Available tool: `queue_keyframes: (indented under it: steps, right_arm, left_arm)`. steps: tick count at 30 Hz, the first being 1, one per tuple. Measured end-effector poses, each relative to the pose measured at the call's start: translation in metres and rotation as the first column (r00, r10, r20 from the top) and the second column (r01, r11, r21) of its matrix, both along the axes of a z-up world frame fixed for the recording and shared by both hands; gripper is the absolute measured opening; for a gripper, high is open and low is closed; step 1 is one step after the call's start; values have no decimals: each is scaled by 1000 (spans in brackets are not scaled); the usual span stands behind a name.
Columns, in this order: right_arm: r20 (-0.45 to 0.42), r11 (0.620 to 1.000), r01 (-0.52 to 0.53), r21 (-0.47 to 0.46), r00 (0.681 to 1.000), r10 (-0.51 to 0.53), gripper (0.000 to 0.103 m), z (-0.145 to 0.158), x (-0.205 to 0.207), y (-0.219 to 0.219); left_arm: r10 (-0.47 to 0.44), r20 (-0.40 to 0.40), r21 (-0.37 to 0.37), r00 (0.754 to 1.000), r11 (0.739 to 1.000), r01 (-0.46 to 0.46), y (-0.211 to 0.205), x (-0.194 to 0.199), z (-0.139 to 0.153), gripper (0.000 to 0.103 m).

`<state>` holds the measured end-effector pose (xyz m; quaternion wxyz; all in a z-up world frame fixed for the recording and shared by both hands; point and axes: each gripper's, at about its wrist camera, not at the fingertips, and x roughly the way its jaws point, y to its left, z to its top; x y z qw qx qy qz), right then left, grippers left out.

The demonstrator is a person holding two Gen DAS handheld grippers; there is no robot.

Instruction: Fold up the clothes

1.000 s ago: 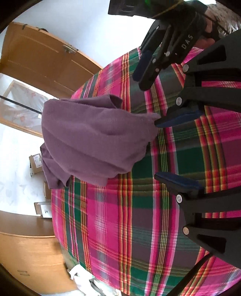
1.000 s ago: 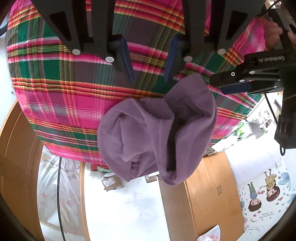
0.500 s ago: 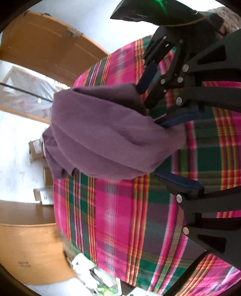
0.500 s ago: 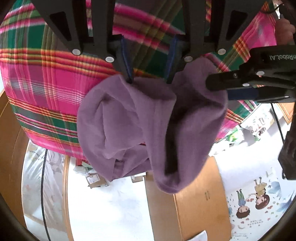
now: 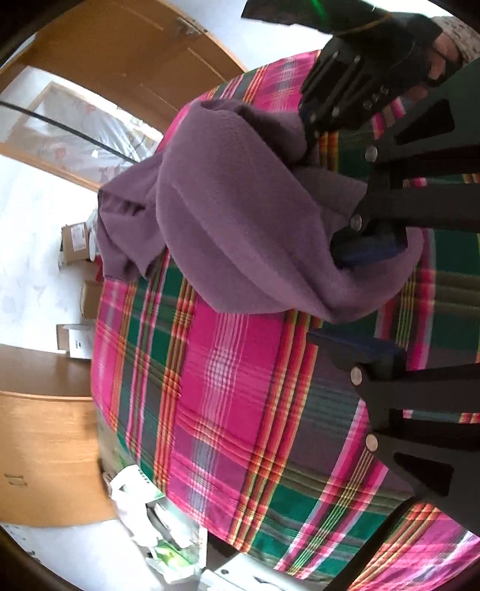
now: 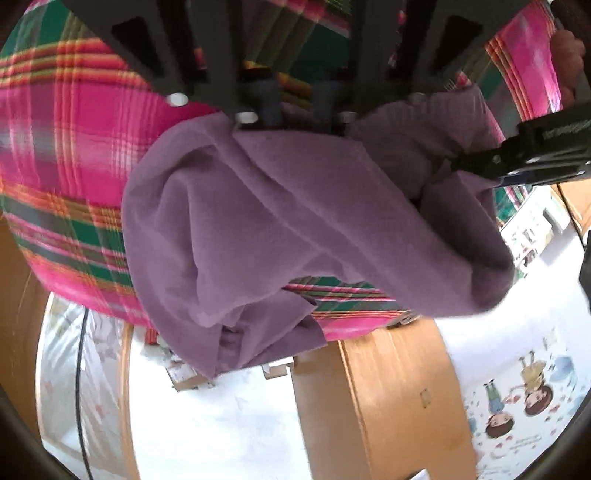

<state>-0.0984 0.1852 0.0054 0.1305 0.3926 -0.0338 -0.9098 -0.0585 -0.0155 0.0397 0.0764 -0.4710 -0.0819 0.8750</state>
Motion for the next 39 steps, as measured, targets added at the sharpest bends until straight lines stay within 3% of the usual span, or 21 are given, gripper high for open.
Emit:
queue_keyframes:
  steps: [4,7,17,23,31,35,39]
  right_arm:
    - [-14,996,-16,-84,1000,14,8,14,5,9]
    - [-6,979,-24,-201,1000,23,7,25,17,18]
    - [-37,933,-117,-342,993,111,7,61,72,14]
    - [-12,954,-154,-257,988,157,7,52,96,-19]
    - [72,948,-195,-250,973,219,8,21,98,-34]
    - [128,954,-218,-206,960,247,11,11,96,-30]
    - [155,956,-235,-176,952,262,20,11,98,-10]
  left_arm:
    - [33,-10,17,999,999,-33,-8,-5,0,20]
    - [74,-24,35,997,997,-74,-22,-7,7,18]
    - [175,-121,6,977,984,-176,-73,1,30,16]
    - [194,-119,-15,974,980,-197,-94,17,24,16]
    - [252,-76,6,965,968,-252,-125,30,9,16]
    - [176,-75,-9,982,984,-177,-124,37,13,16]
    - [99,-50,-25,994,995,-100,-128,46,16,17]
